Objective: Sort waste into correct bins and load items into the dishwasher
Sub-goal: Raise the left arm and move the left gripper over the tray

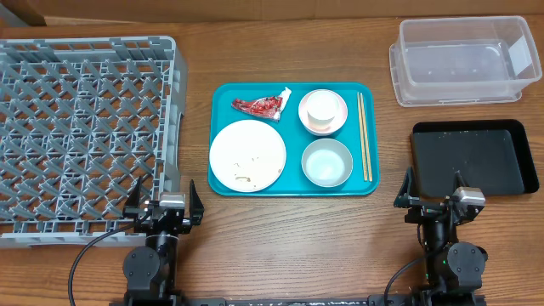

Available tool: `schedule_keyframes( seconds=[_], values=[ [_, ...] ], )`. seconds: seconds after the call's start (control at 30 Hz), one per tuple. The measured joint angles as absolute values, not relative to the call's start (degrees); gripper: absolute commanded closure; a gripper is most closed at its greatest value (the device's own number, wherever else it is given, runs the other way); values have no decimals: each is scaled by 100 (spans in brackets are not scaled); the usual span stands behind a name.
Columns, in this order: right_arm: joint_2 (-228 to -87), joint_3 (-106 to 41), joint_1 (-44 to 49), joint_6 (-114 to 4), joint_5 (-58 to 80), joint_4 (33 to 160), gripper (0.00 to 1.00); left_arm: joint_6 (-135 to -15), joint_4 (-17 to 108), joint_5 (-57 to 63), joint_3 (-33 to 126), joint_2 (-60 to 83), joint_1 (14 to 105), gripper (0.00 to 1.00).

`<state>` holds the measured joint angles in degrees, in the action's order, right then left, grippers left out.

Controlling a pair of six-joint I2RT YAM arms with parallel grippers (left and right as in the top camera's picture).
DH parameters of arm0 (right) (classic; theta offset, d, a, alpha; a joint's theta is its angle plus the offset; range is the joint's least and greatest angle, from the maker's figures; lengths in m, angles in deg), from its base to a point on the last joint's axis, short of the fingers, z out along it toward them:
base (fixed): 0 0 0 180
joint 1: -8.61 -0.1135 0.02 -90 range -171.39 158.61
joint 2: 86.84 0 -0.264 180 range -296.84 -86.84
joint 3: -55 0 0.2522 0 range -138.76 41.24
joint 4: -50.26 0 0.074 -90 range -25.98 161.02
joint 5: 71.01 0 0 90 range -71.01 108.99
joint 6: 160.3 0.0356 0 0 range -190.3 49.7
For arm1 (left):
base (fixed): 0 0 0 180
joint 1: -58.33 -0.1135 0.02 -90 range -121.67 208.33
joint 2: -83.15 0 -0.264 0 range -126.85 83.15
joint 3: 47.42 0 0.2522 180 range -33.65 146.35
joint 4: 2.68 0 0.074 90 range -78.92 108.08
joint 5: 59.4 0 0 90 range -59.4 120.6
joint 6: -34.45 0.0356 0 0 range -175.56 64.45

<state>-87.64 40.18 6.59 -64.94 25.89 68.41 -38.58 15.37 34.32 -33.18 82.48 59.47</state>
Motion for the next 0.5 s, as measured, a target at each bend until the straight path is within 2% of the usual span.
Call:
schedule_keyframes(
  seconds=[0.1, 0.2, 0.3, 0.4, 0.5],
  values=[
    [-8764, 4018, 656, -6496, 2586, 6841, 0, -3867, 1535, 3338, -3318, 8248, 5947, 0],
    [-8764, 4018, 659, -6494, 2589, 6841, 0, -4241, 1480, 2604, -3318, 8248, 5947, 0],
    [-8764, 4018, 659, -6496, 2589, 6841, 0, -5618, 1148, 1111, -3321, 8248, 5947, 0],
    [-8764, 4018, 659, -6496, 2589, 6843, 0, -7478, 453, -565, -3318, 8241, 5950, 0],
    [-8764, 4018, 656, -6496, 2589, 6845, 0, -9089, 204, -1573, -3318, 8239, 5950, 0]
  ],
)
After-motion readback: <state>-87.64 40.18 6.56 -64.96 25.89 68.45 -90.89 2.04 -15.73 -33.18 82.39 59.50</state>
